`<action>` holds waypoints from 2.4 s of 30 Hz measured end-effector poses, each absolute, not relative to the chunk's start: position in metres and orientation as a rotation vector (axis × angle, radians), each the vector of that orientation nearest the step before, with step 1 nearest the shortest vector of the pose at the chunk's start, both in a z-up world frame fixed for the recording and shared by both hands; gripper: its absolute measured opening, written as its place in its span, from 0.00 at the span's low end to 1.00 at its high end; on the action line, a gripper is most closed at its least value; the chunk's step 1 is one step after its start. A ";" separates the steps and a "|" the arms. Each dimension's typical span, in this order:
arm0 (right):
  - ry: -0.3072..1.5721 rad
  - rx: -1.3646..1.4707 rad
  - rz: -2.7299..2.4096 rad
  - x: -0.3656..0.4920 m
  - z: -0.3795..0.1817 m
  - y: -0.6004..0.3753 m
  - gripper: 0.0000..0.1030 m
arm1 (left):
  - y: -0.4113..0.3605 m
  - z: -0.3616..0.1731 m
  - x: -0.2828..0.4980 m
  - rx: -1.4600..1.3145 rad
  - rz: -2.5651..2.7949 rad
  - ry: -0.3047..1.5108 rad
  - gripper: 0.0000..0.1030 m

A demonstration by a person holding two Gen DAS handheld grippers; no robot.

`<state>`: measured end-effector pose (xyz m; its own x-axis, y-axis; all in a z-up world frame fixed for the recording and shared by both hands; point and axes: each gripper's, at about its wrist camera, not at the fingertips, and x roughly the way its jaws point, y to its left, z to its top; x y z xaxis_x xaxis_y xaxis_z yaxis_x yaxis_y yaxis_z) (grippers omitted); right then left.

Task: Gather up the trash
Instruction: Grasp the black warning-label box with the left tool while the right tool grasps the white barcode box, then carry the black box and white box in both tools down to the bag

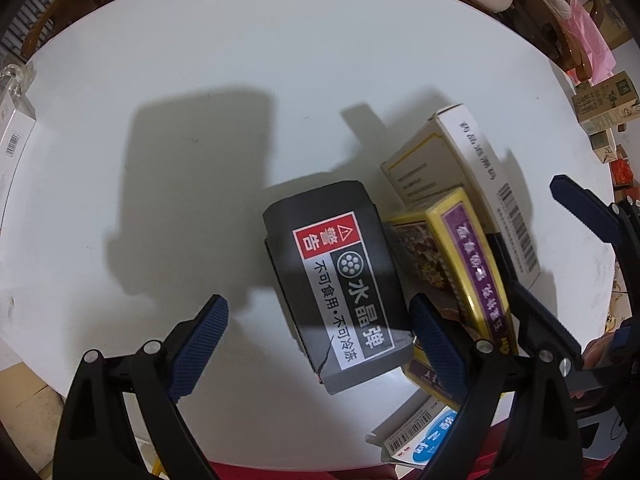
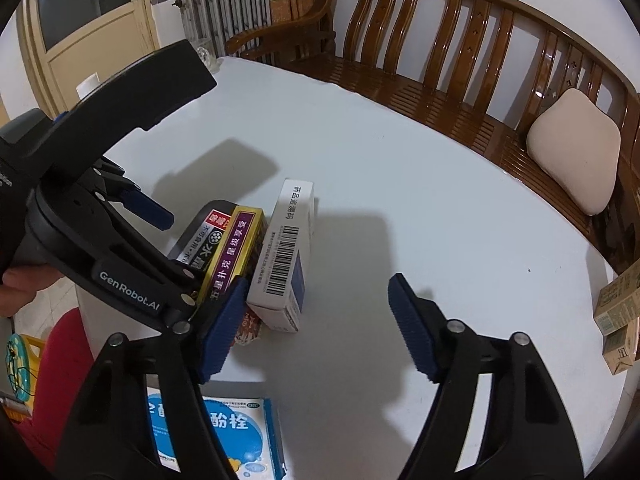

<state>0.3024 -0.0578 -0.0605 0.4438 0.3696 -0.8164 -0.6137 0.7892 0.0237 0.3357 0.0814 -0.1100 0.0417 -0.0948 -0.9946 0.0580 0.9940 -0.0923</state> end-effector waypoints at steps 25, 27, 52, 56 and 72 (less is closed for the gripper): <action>0.914 -0.317 0.573 0.304 -0.053 -0.056 0.19 | 0.098 -0.099 0.329 -0.001 -0.133 1.433 0.51; 0.896 -0.319 0.549 0.299 -0.044 -0.061 0.19 | 0.097 -0.091 0.323 0.005 -0.134 1.414 0.51; 0.671 -0.288 0.388 0.103 0.084 -0.115 0.19 | 0.041 0.025 0.139 0.250 -0.247 1.068 0.51; 0.671 -0.271 0.377 0.074 0.084 -0.121 0.19 | 0.033 0.024 0.118 0.263 -0.277 1.049 0.51; 0.705 -0.205 0.336 -0.015 0.056 -0.130 0.19 | 0.011 -0.021 0.048 0.230 -0.447 1.050 0.51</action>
<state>-0.0148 -0.1299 0.0556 0.7116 0.2320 -0.6632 -0.3687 0.9268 -0.0714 0.0483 0.0113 -0.0212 0.4189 -0.2447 -0.8744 0.4600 0.8875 -0.0280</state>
